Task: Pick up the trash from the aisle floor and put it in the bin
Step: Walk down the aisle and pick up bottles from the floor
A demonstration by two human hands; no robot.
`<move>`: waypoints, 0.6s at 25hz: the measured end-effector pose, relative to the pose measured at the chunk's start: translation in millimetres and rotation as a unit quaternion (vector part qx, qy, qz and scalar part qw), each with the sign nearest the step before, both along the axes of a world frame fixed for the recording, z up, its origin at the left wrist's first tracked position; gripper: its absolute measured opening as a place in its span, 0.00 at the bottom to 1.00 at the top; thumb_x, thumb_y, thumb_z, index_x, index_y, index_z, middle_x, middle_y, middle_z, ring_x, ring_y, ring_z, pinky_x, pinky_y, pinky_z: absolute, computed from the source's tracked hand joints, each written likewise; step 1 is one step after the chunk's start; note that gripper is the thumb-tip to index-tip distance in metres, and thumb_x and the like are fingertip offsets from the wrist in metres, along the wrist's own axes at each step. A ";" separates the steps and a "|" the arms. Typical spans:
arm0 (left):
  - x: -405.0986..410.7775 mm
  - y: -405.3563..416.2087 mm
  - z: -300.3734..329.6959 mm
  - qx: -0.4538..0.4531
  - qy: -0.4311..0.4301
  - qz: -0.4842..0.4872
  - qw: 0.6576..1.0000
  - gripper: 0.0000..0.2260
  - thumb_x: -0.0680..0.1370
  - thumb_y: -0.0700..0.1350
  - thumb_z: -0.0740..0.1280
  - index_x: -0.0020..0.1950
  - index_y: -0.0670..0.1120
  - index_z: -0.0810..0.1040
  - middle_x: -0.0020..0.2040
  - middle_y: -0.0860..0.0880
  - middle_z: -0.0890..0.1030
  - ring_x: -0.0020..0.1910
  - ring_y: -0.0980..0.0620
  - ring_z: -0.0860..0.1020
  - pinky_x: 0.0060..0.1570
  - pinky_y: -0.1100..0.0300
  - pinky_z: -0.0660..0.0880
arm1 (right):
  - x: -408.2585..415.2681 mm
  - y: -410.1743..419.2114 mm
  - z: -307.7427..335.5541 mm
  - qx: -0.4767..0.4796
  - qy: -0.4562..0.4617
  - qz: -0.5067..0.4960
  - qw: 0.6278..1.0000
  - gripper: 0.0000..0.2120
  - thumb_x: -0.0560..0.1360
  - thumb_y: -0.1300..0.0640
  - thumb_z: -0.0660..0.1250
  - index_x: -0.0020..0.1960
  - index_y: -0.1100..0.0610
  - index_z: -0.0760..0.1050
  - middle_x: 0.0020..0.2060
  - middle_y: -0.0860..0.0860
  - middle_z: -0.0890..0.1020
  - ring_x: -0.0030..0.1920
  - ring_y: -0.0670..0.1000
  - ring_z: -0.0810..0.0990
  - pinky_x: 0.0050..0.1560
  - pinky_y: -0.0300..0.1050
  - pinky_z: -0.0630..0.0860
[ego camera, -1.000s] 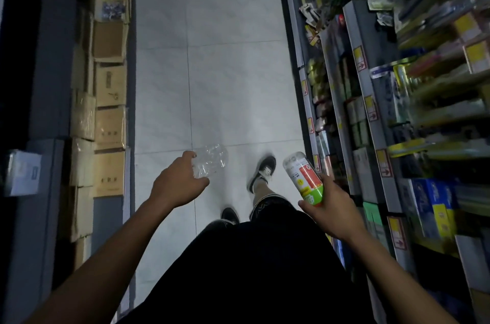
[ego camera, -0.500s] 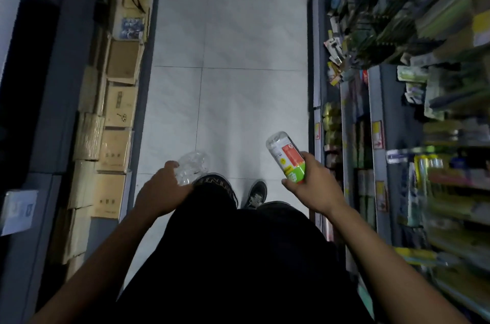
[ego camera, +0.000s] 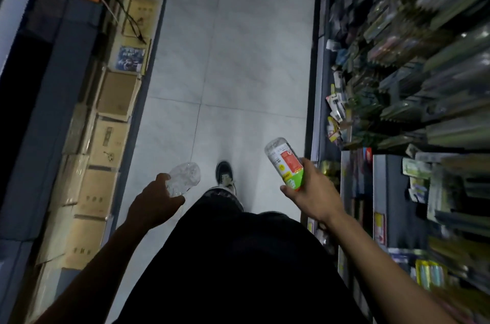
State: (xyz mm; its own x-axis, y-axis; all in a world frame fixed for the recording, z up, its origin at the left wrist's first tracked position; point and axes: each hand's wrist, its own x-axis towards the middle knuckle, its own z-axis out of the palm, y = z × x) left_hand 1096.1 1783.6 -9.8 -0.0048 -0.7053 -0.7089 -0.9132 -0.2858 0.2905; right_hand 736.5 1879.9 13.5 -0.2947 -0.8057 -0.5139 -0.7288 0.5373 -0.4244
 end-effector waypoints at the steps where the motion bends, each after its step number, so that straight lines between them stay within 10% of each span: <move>1: -11.0 -26.3 0.1 -0.004 0.006 -0.011 1.000 0.30 0.72 0.52 0.72 0.71 0.48 0.66 0.60 0.45 0.79 0.49 0.48 0.75 0.49 0.53 0.72 | -4.7 -12.3 0.6 0.003 0.002 -0.010 1.000 0.36 0.69 0.39 0.74 0.71 0.47 0.63 0.59 0.52 0.82 0.54 0.58 0.82 0.47 0.50 0.77; 15: -197.7 -389.0 3.9 -0.067 0.053 -0.147 0.985 0.32 0.71 0.54 0.73 0.71 0.49 0.66 0.62 0.47 0.79 0.57 0.44 0.79 0.54 0.51 0.75 | -135.8 -268.1 -25.1 0.014 -0.003 -0.121 0.993 0.39 0.68 0.36 0.73 0.73 0.45 0.61 0.60 0.53 0.82 0.54 0.59 0.83 0.51 0.55 0.81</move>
